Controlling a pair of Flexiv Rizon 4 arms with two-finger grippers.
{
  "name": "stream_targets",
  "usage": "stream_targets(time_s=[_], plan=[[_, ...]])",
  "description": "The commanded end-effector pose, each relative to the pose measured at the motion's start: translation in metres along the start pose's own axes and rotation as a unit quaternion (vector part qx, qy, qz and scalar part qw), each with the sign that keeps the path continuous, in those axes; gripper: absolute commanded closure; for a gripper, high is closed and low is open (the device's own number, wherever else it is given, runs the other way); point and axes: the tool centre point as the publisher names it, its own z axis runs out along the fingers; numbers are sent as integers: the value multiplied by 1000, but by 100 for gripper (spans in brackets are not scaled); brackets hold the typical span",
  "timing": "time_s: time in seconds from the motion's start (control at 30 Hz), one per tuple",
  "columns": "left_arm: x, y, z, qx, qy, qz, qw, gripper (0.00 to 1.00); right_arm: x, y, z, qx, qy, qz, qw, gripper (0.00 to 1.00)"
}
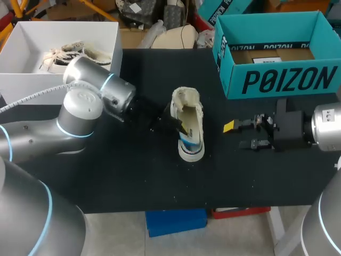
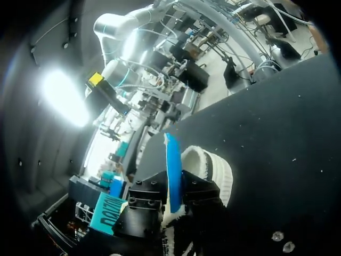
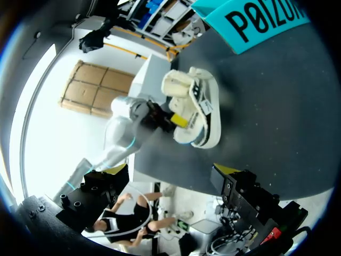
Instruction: Take the shoe out of the shoebox, open the shoe tongue, remove and reinsert the insole, then place the shoe into the shoebox
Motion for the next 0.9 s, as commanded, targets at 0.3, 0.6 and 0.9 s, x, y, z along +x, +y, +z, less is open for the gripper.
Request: stream_targets(time_s=[0.3, 0.6, 0.9], plan=[[-20, -39, 2, 12, -10, 12, 1000, 0, 0, 0, 0, 1, -1, 0, 1000, 0], [-13, -42, 5, 3, 31, 10, 999, 85, 0, 0, 0, 1, -1, 0, 1000, 0], [-3, -32, 3, -2, 83, -7, 997, 100, 0, 0, 0, 1, -1, 0, 1000, 0]])
